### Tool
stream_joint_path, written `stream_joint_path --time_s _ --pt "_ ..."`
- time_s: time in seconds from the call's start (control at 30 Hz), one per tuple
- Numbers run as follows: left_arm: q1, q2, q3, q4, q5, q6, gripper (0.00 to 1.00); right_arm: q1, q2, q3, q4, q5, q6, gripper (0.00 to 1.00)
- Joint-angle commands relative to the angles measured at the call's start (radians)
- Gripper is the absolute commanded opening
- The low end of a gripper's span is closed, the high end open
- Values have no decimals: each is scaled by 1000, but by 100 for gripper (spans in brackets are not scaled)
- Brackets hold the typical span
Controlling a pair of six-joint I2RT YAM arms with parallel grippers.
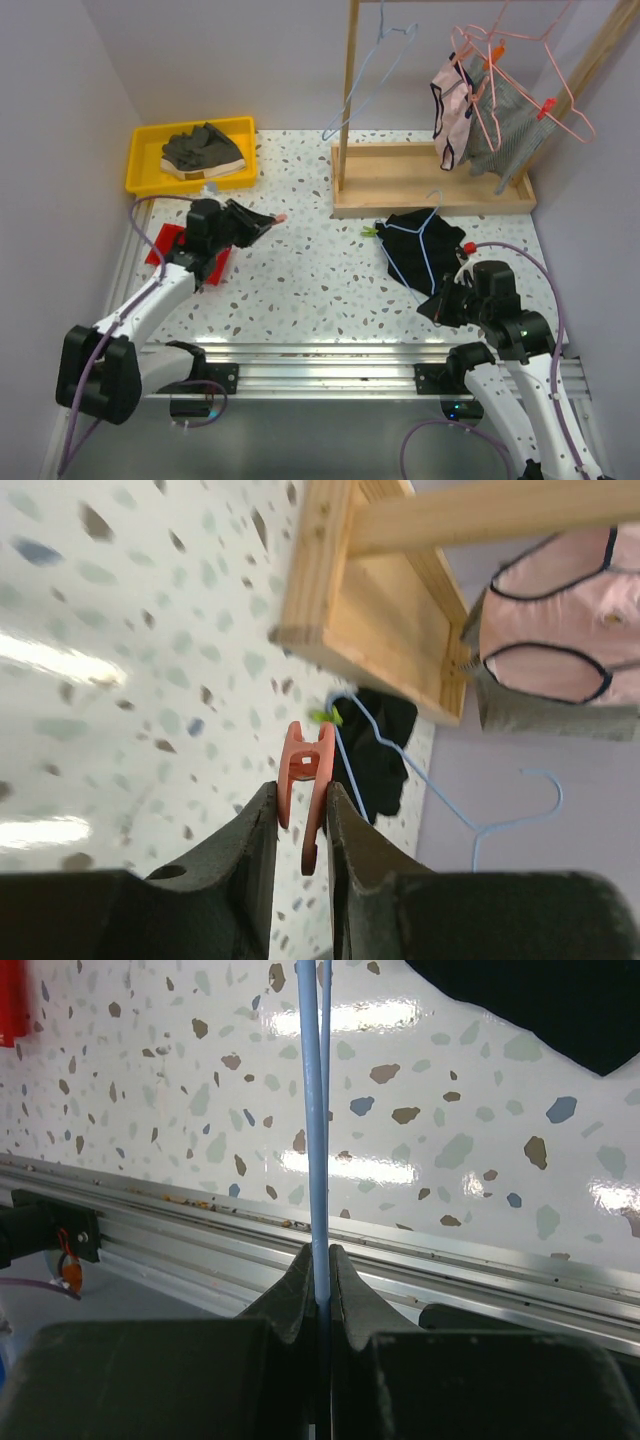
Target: Remove the underwear clipped to the hanger
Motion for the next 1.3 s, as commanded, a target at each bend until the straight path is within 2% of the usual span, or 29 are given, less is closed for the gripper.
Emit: stream_joint_path --time_s 0.0,0.13,0.43,0.57,0.8,0.97,1.03,1.13,1.17,1.23,1.27 --pt "165 -58 -14 -205 -2 175 0 -4 6 9 39 -12 -14 0" --pt "371 -45 9 -274 40 270 0 -2 24 21 36 -13 -26 0" --pt "566 -61 72 -429 -71 378 0 -2 32 30 24 -16 -35 0" --pt "607 -41 46 -444 -63 395 0 -2 44 38 30 -15 -40 0" --pt "614 -117 55 -459 -22 392 0 -4 51 35 28 -16 -43 0" --pt "618 -95 62 -514 -72 410 0 -2 52 36 28 -21 -48 0" --pt "623 -93 55 -540 -92 413 9 -2 51 40 30 -21 -48 0" --pt "630 -108 49 -556 -131 405 15 -2 43 43 25 -21 -48 0" --pt "632 -111 47 -556 -132 405 36 -2 43 43 22 -21 -49 0" --pt "634 -116 52 -557 -120 396 58 -2 38 37 21 -25 -48 0" --pt "634 -119 52 -547 -88 393 74 -2 37 35 22 -28 -49 0"
